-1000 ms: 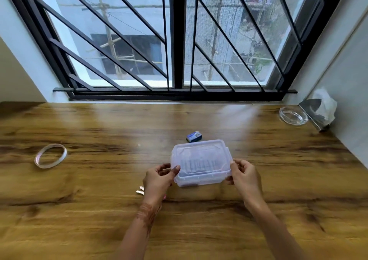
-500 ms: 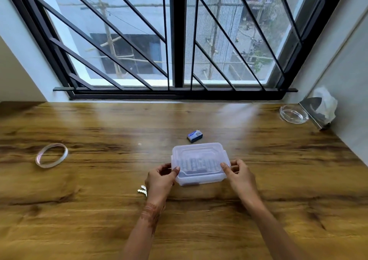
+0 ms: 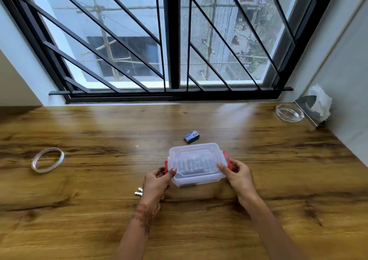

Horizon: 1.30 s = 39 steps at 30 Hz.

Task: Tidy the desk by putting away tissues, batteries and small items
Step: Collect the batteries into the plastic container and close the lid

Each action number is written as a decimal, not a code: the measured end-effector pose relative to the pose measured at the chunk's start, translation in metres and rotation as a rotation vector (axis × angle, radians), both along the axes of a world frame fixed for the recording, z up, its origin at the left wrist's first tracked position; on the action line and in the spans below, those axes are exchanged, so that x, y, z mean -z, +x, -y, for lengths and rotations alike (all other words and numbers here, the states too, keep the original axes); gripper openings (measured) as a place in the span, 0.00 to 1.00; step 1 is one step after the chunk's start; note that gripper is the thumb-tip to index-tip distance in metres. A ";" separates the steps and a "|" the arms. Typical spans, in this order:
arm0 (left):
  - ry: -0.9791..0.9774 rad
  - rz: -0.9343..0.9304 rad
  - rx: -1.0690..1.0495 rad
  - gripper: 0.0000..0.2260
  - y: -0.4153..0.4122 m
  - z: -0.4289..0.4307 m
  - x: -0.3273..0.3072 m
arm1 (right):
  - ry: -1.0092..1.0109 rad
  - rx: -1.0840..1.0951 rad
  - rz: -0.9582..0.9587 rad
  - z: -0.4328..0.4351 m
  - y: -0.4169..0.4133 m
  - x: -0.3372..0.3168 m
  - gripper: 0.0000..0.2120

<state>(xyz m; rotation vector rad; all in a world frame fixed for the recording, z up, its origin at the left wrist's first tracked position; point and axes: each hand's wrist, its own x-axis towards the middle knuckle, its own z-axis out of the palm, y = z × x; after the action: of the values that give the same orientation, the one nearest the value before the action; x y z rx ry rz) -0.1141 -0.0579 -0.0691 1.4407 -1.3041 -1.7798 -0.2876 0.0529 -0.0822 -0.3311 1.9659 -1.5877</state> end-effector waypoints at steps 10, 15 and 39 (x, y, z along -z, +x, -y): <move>-0.522 0.350 0.011 0.12 -0.011 -0.019 -0.001 | 0.013 -0.026 -0.303 0.002 0.015 0.001 0.16; -0.692 0.442 0.133 0.17 -0.010 -0.017 -0.003 | 0.085 -0.081 -0.515 0.000 0.014 -0.001 0.17; -0.263 -0.057 0.313 0.15 -0.094 -0.028 -0.039 | -0.144 0.251 0.159 -0.067 -0.044 -0.039 0.05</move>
<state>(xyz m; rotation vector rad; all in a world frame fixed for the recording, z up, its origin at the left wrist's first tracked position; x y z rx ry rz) -0.2083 -0.0303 -0.0305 1.0813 -1.7353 -1.7400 -0.3311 0.1196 -0.0432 -0.0109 1.8314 -1.8573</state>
